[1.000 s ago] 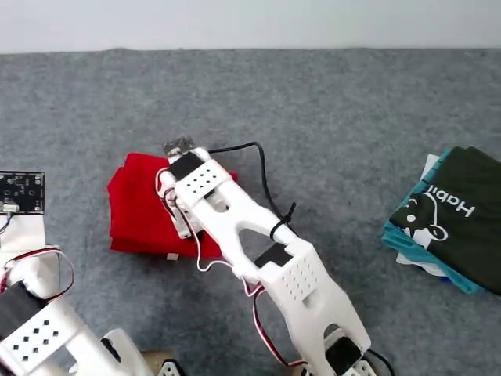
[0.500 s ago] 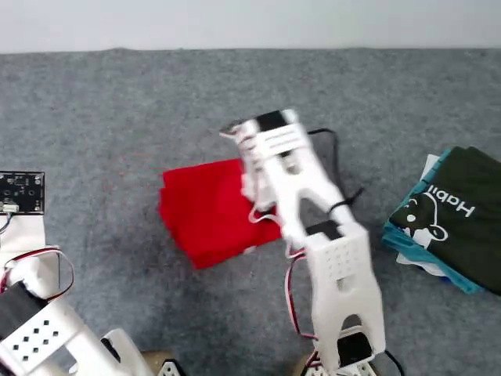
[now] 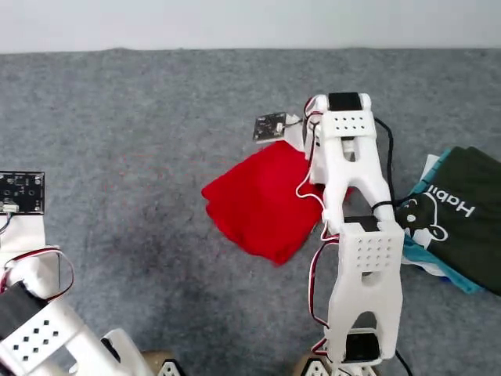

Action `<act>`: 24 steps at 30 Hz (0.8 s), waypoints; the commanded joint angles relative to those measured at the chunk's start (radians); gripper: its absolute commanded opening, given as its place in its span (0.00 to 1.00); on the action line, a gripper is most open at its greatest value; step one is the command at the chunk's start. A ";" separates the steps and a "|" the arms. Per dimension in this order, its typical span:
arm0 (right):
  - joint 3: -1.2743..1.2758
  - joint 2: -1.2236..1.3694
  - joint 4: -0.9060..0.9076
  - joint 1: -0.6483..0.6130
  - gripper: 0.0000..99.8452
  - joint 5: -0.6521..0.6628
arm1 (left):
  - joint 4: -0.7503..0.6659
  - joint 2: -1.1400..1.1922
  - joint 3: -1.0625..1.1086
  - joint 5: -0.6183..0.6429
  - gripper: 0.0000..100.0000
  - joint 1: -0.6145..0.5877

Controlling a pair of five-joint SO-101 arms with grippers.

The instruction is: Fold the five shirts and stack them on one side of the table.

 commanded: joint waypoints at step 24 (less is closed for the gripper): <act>0.087 -0.372 0.148 -0.177 0.03 -1.165 | 0.006 -0.012 -0.016 0.000 0.02 0.008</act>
